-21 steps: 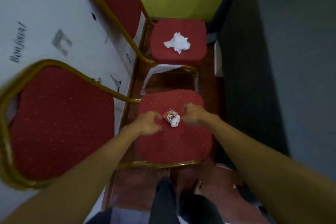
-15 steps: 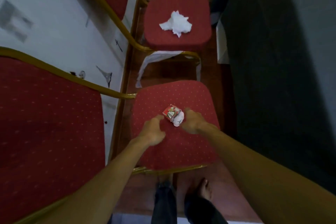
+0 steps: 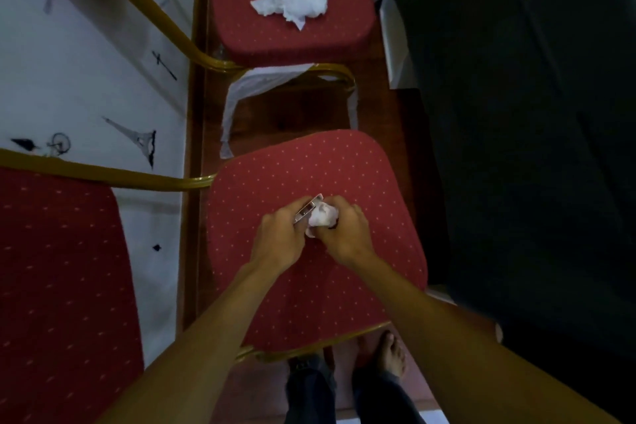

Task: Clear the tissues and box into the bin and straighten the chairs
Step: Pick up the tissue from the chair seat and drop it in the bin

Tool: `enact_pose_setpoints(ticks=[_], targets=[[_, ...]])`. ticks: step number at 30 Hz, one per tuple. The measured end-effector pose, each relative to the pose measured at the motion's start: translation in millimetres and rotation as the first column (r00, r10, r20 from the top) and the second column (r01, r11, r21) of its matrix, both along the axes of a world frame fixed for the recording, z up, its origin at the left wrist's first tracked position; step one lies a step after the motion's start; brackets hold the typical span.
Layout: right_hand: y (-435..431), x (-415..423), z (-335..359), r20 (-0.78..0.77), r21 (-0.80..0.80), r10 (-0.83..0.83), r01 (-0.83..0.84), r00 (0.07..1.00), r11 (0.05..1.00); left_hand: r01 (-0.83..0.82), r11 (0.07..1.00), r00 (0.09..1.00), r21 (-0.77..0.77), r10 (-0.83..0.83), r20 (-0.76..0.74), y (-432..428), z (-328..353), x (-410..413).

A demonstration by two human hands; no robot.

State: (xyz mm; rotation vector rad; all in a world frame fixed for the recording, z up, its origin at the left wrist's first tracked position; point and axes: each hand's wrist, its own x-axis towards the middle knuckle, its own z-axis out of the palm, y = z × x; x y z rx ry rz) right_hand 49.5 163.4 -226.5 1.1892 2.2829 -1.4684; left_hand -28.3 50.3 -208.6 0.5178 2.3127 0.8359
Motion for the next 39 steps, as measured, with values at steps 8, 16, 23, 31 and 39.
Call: enact_pose_setpoints(ticks=[8,16,23,31,39], targets=[[51,-11,125,-0.251,-0.095,-0.362,0.349,0.898,0.932,-0.045,0.962,0.999,0.269,0.049,-0.007,74,117,-19],[146,71,292,-0.518,0.002,-0.493,0.577,0.699,0.816,0.172,0.812,0.981,0.558,-0.191,-0.024,207,275,49],[210,243,355,-0.565,0.098,-0.577,0.743,0.589,0.662,0.363,0.711,0.889,0.603,-0.458,0.005,292,335,211],[228,427,308,-0.444,0.024,-0.78,0.876,0.441,0.482,0.501,0.718,0.796,0.483,-0.602,0.07,331,290,393],[228,541,193,-0.249,-0.114,-0.881,0.892,0.401,0.438,0.656,0.693,0.689,0.299,-0.711,0.138,327,194,490]])
